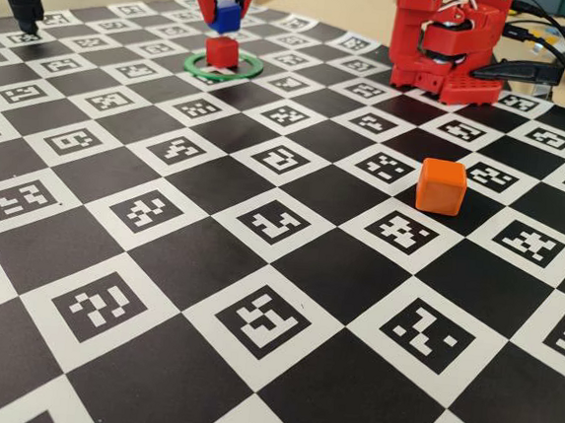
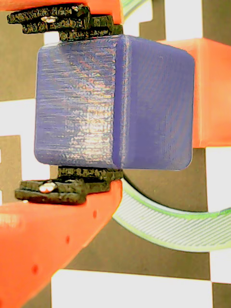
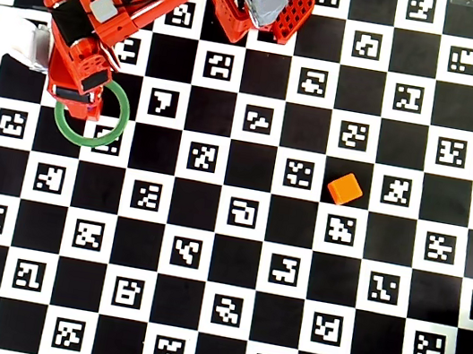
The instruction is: Grab the red cube then put it in the green circle then put the blue cube on top and finally the orange cube on top
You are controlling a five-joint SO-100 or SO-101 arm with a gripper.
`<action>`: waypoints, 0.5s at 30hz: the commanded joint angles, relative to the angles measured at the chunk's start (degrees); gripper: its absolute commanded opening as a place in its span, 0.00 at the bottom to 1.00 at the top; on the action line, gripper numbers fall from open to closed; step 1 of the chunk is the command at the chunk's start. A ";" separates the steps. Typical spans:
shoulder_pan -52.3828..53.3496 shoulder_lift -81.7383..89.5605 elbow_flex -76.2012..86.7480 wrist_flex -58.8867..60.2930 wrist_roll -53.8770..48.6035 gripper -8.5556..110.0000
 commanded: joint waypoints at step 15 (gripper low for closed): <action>-1.76 6.59 0.35 -2.64 1.49 0.11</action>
